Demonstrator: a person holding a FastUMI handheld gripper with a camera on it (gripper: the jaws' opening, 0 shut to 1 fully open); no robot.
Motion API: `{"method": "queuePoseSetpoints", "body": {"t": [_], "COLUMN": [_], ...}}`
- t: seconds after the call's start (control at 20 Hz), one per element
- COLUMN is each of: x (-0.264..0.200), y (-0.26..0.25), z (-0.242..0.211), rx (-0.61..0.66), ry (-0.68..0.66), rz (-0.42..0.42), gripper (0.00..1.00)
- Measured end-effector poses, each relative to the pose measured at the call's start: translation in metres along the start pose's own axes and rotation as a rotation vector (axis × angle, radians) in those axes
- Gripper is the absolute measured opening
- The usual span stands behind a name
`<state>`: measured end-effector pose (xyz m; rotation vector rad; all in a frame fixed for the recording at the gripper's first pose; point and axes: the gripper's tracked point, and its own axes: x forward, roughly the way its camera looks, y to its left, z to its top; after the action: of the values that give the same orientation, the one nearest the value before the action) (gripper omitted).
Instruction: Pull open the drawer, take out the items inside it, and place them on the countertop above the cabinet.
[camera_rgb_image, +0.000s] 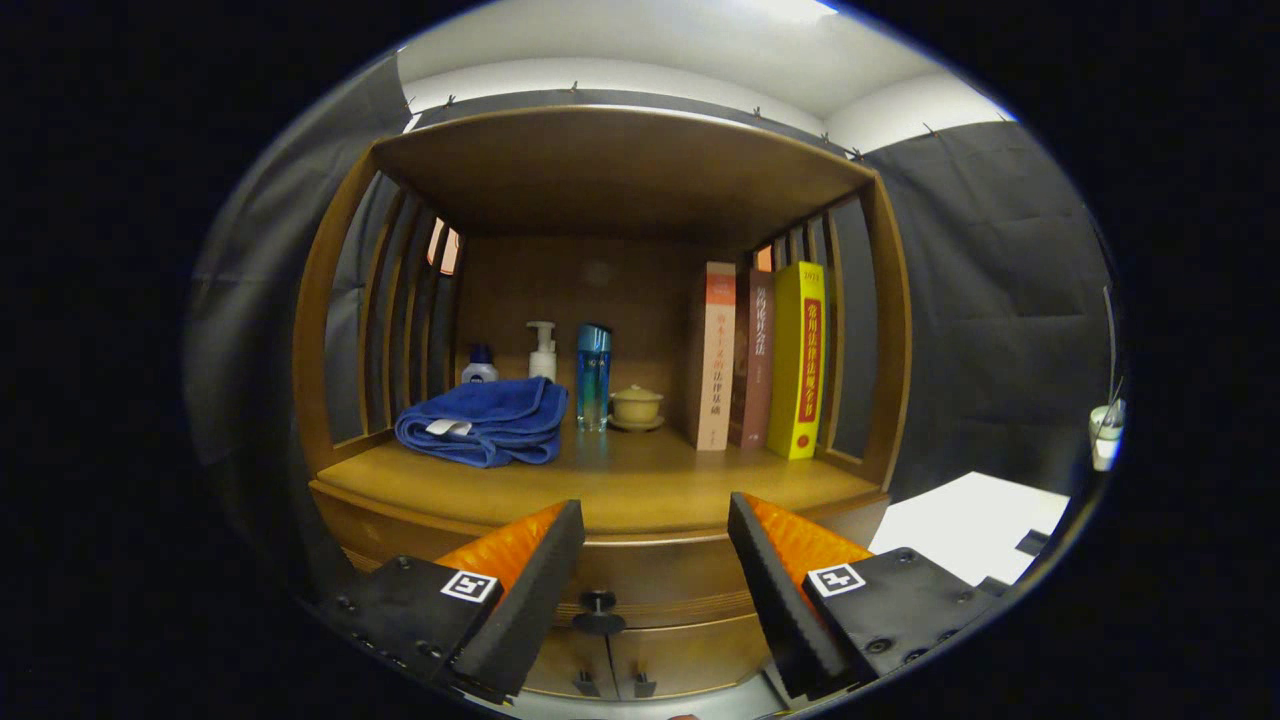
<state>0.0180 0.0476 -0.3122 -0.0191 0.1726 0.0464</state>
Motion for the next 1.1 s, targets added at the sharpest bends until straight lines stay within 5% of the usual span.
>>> {"method": "queuePoseSetpoints", "body": {"t": [0.45,1.1], "x": [0.007,0.014], "y": [0.013,0.029], "z": [-0.083,-0.131], "rx": [0.051,0.101], "ry": [0.087,0.186], "rz": [0.017,0.031], "gripper": [0.97,0.56]}}
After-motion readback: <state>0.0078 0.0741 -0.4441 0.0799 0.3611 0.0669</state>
